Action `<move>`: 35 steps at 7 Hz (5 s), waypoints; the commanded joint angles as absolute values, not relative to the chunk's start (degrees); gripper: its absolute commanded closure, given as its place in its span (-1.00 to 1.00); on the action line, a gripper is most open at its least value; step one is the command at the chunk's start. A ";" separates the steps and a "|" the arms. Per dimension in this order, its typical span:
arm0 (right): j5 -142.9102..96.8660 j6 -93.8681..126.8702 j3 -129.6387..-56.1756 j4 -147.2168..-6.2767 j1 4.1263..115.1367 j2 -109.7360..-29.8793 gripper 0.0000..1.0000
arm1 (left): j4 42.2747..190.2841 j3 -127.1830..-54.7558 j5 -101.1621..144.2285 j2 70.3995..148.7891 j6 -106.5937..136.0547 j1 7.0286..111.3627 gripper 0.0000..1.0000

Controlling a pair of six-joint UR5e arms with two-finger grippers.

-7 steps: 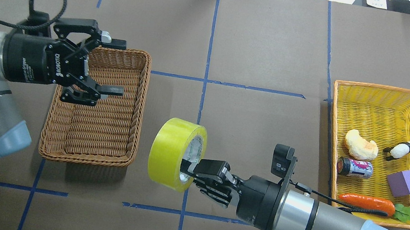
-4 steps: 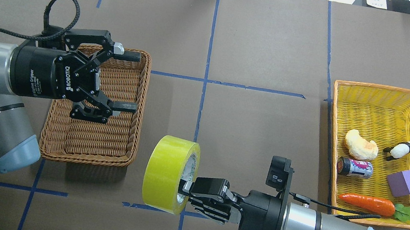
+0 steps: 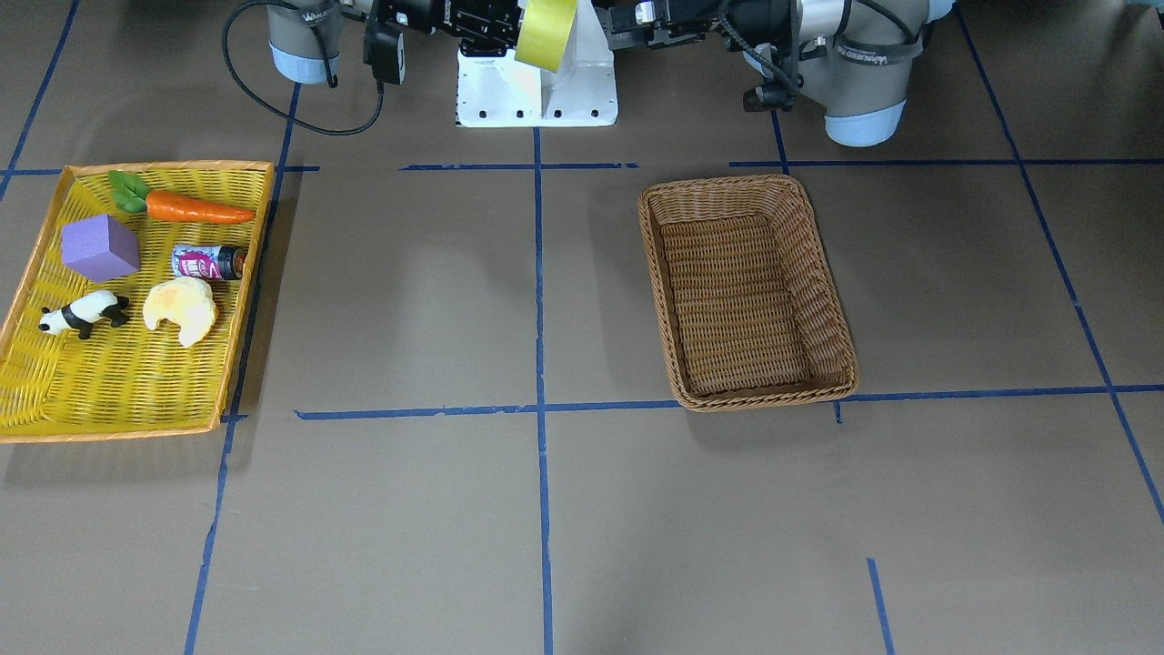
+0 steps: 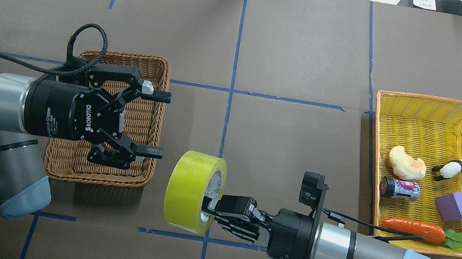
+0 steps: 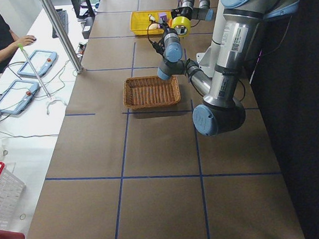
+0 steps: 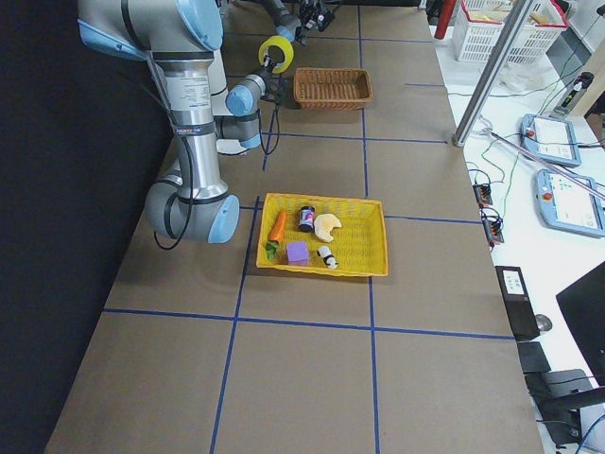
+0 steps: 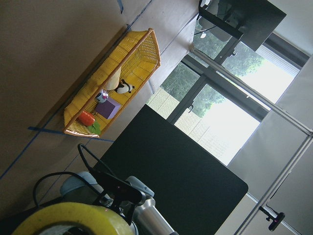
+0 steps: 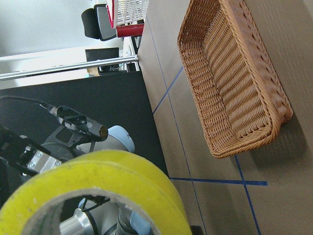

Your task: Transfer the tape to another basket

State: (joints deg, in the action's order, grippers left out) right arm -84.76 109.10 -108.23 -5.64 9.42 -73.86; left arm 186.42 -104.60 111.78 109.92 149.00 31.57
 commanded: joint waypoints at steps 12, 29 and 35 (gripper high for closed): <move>-84.90 109.34 -106.96 -3.60 8.96 -73.21 -1.00 | 185.80 -103.88 111.44 112.77 148.27 25.22 1.00; -123.48 39.88 -107.76 -92.49 58.42 -71.02 -1.00 | 115.61 -98.88 126.67 111.97 79.31 42.55 1.00; -131.04 23.16 -105.83 -96.33 70.56 -75.92 -1.00 | 109.11 -100.88 125.49 110.30 74.47 42.18 -1.00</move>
State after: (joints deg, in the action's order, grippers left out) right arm -130.65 27.65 -106.40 -96.27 68.51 -74.28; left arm 112.47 -99.65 123.83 110.22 76.59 41.01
